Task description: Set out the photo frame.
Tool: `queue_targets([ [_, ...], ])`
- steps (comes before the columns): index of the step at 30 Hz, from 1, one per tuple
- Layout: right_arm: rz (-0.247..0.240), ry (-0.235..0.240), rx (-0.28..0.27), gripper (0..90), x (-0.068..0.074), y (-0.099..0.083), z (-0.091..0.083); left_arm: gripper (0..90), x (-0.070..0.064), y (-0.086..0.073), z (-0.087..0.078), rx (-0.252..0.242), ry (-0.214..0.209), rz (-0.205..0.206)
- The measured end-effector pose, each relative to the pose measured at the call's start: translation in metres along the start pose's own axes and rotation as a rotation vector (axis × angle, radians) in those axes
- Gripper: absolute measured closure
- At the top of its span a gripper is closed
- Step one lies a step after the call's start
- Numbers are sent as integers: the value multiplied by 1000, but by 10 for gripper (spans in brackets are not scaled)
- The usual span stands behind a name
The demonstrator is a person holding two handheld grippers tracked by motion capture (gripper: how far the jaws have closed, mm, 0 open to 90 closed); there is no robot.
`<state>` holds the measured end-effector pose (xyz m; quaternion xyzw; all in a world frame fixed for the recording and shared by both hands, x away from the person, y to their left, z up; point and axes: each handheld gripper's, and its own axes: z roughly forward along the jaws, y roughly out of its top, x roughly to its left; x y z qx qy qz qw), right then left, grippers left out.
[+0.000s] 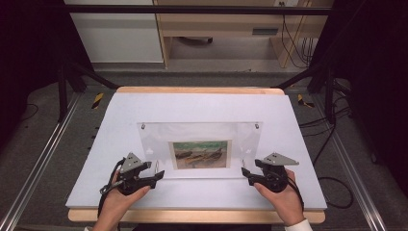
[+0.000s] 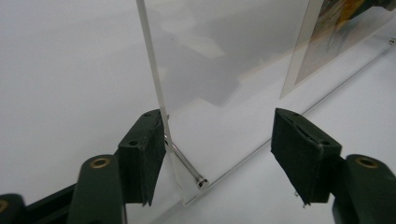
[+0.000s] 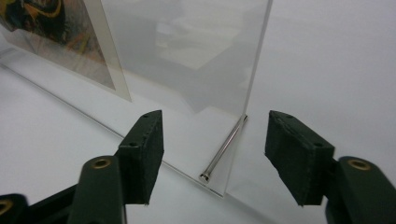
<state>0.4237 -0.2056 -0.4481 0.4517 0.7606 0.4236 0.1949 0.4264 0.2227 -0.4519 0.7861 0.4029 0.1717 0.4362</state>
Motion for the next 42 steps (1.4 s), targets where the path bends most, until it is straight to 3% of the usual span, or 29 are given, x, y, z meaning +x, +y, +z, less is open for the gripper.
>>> queue_targets([
  [13, -73, -28, -39, 199, 4, 4, -1, 232, -1, 3, -1, -30, -2, 10],
  [22, -117, -64, -123, 94, 4, 10, -9, 76, 1, 5, -6, -74, 17, 21],
  [30, -76, -102, -217, 92, -11, 14, -26, 59, 10, 7, -17, -133, 2, 25],
  [34, -44, -125, -223, 94, -24, 11, -32, 58, 18, 7, -25, -148, 34, 33],
  [39, -12, -161, -232, 103, -36, 8, -38, 59, 31, 5, -33, -166, 58, 0],
  [42, 9, -185, -229, 117, -43, 6, -41, 59, 38, 4, -38, -173, 94, -7],
])
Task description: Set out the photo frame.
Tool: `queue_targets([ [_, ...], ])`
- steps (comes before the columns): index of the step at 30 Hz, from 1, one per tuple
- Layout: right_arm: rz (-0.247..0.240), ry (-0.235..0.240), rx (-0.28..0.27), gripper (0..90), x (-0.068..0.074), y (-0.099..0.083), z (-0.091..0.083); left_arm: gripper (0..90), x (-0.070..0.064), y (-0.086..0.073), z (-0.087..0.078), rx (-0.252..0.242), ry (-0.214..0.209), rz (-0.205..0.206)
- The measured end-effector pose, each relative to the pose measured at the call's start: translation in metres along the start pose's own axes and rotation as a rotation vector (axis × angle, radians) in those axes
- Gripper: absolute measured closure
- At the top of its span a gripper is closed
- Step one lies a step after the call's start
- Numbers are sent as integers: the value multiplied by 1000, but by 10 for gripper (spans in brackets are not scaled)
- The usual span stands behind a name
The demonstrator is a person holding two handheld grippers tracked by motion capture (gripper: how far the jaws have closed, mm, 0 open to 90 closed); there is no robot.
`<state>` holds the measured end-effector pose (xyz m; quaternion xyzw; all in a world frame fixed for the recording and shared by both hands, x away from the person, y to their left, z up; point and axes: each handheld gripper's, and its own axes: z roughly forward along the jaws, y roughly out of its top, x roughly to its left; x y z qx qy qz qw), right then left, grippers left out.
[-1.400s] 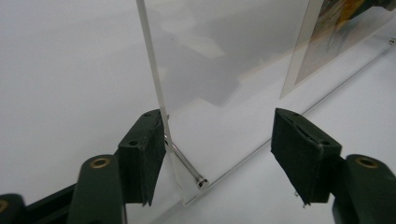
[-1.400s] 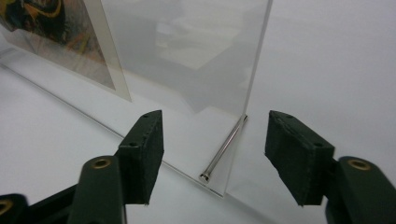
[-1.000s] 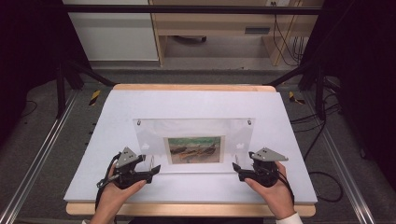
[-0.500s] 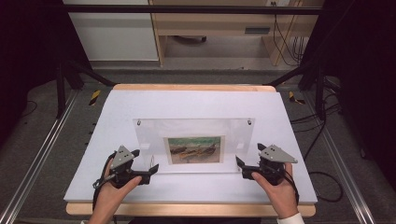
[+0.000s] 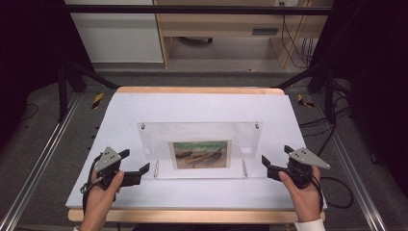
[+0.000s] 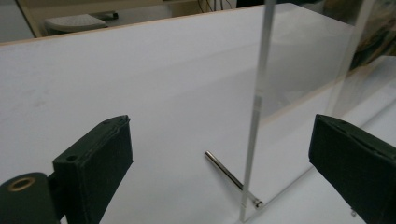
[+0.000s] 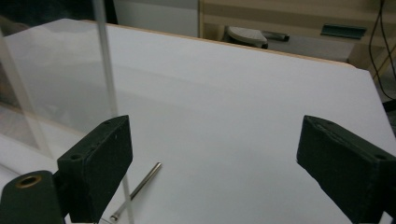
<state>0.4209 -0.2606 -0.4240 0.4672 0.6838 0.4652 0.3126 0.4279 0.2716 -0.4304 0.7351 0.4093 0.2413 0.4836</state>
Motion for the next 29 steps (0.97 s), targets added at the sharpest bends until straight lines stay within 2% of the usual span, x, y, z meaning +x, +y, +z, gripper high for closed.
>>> queue_targets([
  [4, 23, -30, 18, 138, -10, -5, 0, 59, 9, -3, -1, 19, 54, -5],
  [6, 33, -41, 42, 143, -13, -8, 2, 60, 13, -6, 0, 38, 101, -7],
  [7, 33, -41, 42, 143, -13, -8, 2, 65, 13, -6, 0, 38, 101, -7],
  [9, 28, -59, 69, 158, -17, -13, 5, 67, 19, -9, 1, 65, 132, -13],
  [12, 33, -78, 101, 176, -20, -17, 8, 67, 24, -13, 3, 103, 154, 0],
  [14, 26, -91, 114, 183, -22, -20, 10, 67, 26, -15, 5, 139, 163, 2],
  [16, 18, -107, 136, 188, -24, -23, 11, 67, 28, -18, 7, 199, 176, 12],
  [19, 13, -136, 198, 194, -25, -29, 15, 68, 31, -22, 11, 273, 184, 23],
  [22, 15, -140, 244, 192, -27, -33, 18, 69, 31, -24, 14, 289, 183, 30],
  [27, 18, -135, 263, 189, -27, -34, 19, 62, 27, -24, 17, 305, 168, 67],
  [29, 19, -138, 262, 189, -27, -34, 19, 61, 27, -24, 17, 305, 168, 67],
])
